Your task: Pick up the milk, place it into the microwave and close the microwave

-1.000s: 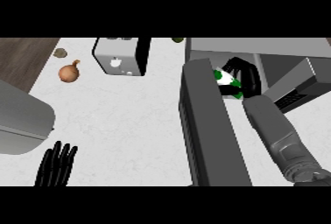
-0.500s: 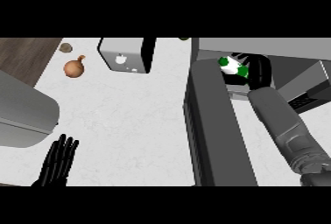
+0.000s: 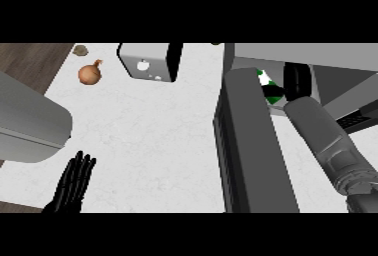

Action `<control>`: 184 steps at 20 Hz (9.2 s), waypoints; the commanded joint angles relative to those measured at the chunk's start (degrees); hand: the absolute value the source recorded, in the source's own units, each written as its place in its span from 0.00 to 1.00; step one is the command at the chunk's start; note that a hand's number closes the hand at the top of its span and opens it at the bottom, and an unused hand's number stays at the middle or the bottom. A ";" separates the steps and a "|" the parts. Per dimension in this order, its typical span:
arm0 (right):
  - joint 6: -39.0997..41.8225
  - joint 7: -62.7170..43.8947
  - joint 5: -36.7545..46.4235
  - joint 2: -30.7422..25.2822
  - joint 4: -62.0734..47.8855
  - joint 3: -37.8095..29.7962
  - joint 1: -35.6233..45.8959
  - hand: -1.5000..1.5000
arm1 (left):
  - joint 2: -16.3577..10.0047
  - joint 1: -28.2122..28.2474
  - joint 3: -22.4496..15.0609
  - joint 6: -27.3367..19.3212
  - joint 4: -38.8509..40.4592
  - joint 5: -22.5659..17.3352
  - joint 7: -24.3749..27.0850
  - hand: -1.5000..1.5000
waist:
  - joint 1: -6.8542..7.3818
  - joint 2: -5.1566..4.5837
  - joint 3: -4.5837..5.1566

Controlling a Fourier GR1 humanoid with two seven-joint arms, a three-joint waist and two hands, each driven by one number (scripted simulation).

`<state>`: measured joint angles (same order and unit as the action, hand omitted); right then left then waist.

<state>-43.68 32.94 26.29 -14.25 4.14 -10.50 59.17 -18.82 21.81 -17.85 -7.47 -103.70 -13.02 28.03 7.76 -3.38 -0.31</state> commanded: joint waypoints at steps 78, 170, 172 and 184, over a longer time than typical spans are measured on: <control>76.80 12.69 -37.50 -2.85 58.62 -5.23 -59.66 0.00 | 18.72 -36.98 -29.62 -4.81 38.54 16.59 -14.69 1.00 | -11.59 3.40 0.51; 86.41 -18.72 -71.34 -19.15 80.22 -1.24 -44.31 0.00 | 18.80 -78.10 -29.39 -32.25 63.02 -33.85 12.04 0.00 | -32.10 -2.78 0.40; 86.53 -19.05 -71.85 -19.65 80.53 -1.39 -44.23 0.00 | 18.80 -77.48 -29.50 -32.69 63.46 -34.42 12.37 0.00 | -32.58 -2.59 0.48; 86.64 -20.32 -73.43 -20.91 80.09 -1.97 -45.69 0.00 | 13.33 -79.77 -33.27 -37.44 73.51 -30.94 5.93 0.00 | -29.32 -1.62 -0.50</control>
<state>43.12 13.09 -46.78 -34.69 84.29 -12.18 14.28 -1.69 -55.59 -52.64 -41.01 -40.17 -43.62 40.22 -22.44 -4.38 -0.73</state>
